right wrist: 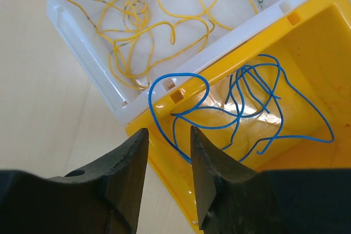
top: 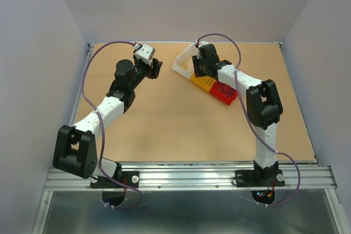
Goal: Untangle the cables
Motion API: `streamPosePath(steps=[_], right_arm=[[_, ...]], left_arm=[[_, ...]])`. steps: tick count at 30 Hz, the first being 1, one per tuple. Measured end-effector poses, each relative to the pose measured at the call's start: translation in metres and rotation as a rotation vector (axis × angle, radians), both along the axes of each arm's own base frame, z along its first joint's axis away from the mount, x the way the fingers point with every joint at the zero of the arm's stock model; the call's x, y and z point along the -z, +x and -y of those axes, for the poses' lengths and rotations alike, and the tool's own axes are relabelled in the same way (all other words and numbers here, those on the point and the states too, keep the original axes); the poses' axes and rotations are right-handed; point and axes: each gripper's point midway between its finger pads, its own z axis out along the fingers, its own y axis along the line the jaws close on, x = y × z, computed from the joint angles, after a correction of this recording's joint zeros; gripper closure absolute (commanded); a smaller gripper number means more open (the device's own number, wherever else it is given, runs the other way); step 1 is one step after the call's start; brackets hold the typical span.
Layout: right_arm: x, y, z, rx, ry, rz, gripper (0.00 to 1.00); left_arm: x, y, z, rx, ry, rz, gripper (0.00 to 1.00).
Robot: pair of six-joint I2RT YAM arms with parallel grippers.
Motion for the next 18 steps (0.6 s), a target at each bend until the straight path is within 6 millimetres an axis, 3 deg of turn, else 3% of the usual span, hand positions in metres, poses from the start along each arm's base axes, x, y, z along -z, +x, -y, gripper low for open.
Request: streamPosePath(steps=[9,18], right_arm=[[0.01,0.001,0.006,0.021,-0.031,-0.008,0.99],[0.019,0.004,0.029,0.117,-0.013,-0.033,1.0]], left_arm=[[0.004,0.001,0.0,0.0,0.003,-0.009,0.38],[0.006,0.002,0.001,0.0,0.004,-0.013,0.38]])
